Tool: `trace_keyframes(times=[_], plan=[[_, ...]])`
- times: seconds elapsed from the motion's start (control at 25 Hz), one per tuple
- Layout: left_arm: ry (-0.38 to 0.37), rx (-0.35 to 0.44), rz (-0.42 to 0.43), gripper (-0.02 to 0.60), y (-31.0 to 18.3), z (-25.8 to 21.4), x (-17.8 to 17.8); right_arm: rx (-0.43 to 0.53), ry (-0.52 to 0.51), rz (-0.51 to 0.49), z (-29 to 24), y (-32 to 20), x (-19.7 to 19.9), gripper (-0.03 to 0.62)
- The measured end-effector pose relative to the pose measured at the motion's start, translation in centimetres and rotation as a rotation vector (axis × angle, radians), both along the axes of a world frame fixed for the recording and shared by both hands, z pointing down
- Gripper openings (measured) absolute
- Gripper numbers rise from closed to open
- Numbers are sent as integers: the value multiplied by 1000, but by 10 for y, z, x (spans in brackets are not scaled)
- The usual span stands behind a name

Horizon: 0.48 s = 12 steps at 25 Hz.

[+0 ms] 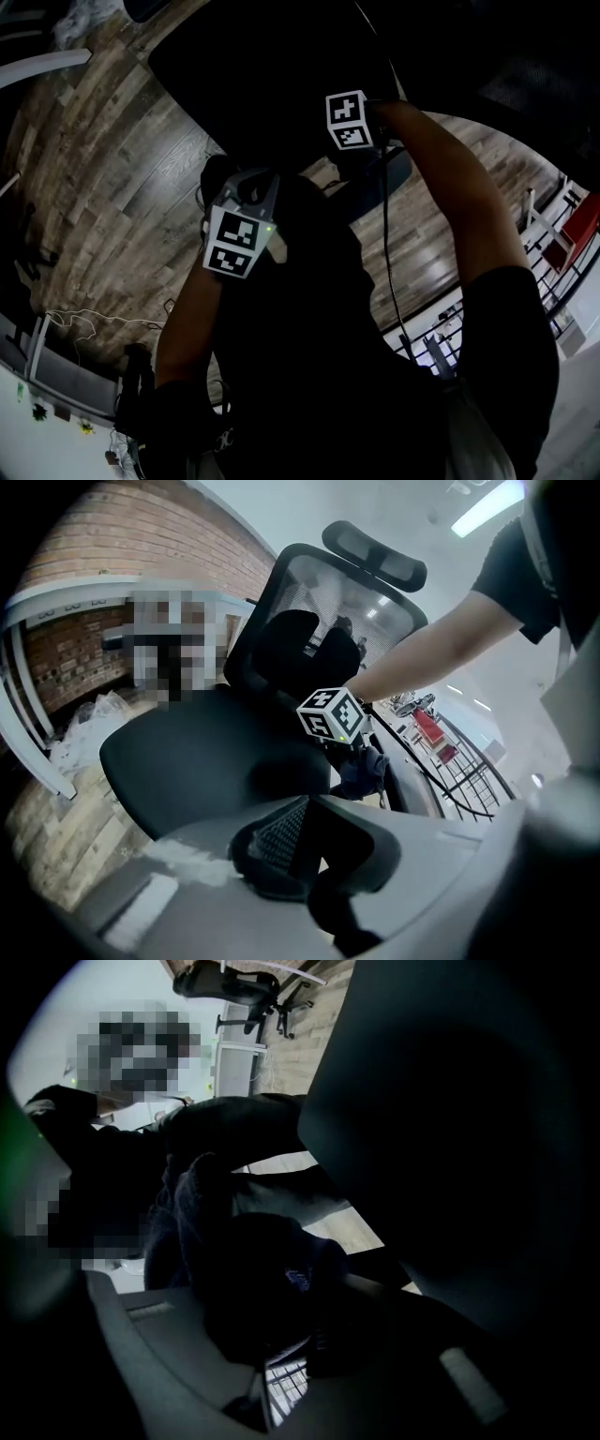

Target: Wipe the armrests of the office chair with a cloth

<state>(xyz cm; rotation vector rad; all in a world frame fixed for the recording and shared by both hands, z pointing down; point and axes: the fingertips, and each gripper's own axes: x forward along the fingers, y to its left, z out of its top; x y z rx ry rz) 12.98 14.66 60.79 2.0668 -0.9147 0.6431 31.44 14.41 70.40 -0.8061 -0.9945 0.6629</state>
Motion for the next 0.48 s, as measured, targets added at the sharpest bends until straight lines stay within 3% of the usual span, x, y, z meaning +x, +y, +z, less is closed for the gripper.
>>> trace_keyframes(times=[0.16, 0.48], plan=[[-10, -6, -2, 6, 0, 5, -11, 103, -7, -38, 22, -10, 3, 48], [-21, -30, -28, 6, 8, 13, -17, 329, 30, -6, 69, -33, 29, 48]])
